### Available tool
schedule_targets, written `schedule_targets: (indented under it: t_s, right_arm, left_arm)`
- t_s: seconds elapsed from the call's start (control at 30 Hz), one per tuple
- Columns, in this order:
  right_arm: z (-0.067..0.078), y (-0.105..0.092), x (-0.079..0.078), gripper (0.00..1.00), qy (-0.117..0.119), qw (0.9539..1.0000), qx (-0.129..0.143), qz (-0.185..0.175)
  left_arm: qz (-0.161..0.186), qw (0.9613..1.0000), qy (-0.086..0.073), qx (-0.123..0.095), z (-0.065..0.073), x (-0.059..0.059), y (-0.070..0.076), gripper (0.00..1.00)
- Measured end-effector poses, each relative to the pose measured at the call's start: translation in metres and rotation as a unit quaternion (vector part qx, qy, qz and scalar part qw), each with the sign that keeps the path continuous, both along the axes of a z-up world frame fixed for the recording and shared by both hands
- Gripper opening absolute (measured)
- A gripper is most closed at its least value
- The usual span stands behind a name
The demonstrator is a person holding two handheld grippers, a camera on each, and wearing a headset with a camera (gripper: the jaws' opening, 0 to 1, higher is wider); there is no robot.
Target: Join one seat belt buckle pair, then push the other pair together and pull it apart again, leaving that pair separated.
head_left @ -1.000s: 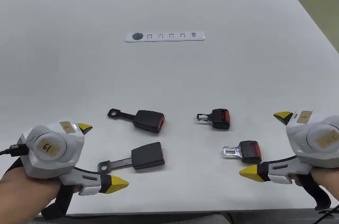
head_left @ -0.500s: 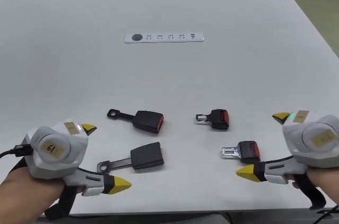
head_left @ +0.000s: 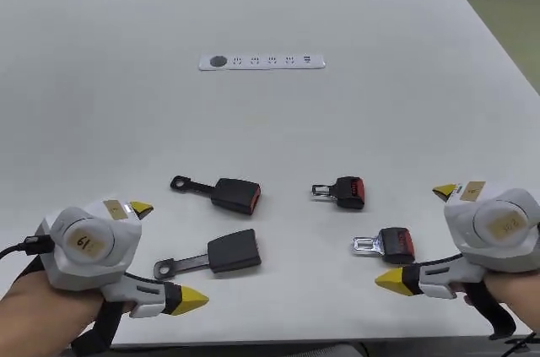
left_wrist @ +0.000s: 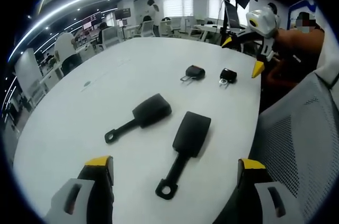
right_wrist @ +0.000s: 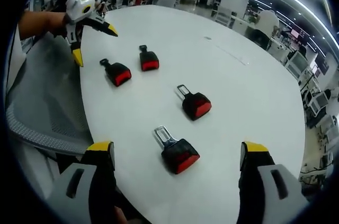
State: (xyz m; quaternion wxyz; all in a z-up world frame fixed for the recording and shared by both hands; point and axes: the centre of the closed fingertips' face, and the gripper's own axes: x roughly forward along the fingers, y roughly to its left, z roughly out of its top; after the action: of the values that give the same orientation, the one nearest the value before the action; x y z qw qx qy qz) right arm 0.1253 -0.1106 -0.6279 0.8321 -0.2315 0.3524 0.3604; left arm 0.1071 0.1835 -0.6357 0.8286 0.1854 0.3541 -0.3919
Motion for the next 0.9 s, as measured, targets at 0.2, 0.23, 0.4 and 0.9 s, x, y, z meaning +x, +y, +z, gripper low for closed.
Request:
schedule_targets:
  t_s: [0.2,0.23,0.4,0.9]
  right_arm:
    - [-0.002,0.001,0.0,1.0,0.003,1.0,-0.004,0.0]
    - [-0.002,0.001,0.0,0.99,0.003,1.0,-0.003,0.0]
    - [-0.003,0.004,0.0,0.99,0.004,1.0,-0.003,0.004]
    - [-0.002,0.012,0.002,0.91,-0.015,0.9985,-0.013,0.051]
  left_arm:
    - [-0.002,1.0,0.0,-0.001,0.0,0.002,-0.003,0.99]
    - [-0.002,1.0,0.0,-0.001,0.0,0.002,-0.004,0.99]
    - [-0.004,1.0,0.001,0.0,-0.001,0.002,-0.005,0.99]
    - [-0.027,0.9995,0.015,-0.007,-0.007,-0.002,-0.012,0.83]
